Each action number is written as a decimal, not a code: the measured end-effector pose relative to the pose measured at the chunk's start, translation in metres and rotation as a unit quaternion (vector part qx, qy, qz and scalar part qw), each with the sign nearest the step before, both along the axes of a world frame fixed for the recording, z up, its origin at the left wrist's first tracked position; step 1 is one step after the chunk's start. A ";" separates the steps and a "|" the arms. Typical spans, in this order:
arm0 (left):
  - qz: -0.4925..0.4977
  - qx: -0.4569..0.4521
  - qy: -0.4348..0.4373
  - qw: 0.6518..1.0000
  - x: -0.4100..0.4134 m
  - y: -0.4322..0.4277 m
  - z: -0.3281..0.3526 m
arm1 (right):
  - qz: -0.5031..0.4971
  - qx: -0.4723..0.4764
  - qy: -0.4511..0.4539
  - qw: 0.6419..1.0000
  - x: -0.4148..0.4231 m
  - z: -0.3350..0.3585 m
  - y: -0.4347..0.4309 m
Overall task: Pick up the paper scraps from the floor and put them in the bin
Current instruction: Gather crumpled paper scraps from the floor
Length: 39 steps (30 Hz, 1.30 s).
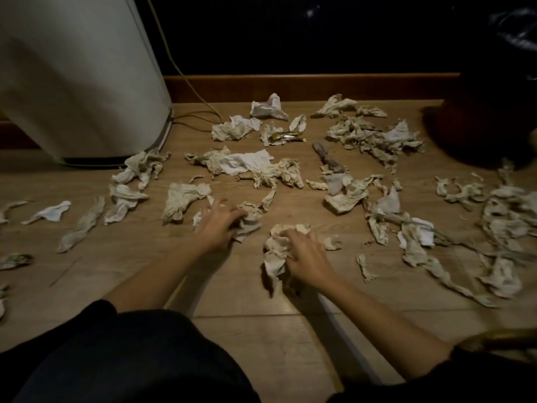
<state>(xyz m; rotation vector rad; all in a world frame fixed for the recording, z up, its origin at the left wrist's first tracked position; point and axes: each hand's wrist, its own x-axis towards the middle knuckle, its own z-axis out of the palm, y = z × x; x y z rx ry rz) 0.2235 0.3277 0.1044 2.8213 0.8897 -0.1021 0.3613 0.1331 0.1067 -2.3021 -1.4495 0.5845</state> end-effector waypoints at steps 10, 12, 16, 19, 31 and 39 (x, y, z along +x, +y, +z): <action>0.026 -0.068 0.002 0.997 0.005 -0.010 -0.025 | 0.139 -0.035 -0.110 0.984 -0.011 -0.043 -0.030; 0.041 -0.065 -0.039 0.996 0.004 -0.025 -0.028 | 0.124 0.026 -0.097 0.987 -0.011 -0.050 -0.045; 0.037 -0.089 -0.113 0.989 0.005 -0.044 -0.027 | 0.094 0.066 -0.110 0.987 0.001 -0.050 -0.048; 0.027 -0.097 -0.155 0.983 0.013 -0.051 -0.020 | 0.006 0.103 -0.102 0.989 0.023 -0.041 -0.041; -0.064 -0.105 -0.194 0.973 0.080 -0.067 0.005 | -0.243 -0.017 -0.110 0.964 0.044 -0.054 -0.114; -0.077 -0.087 -0.168 0.979 0.066 -0.027 0.020 | -0.215 0.008 -0.083 0.973 0.093 0.015 -0.030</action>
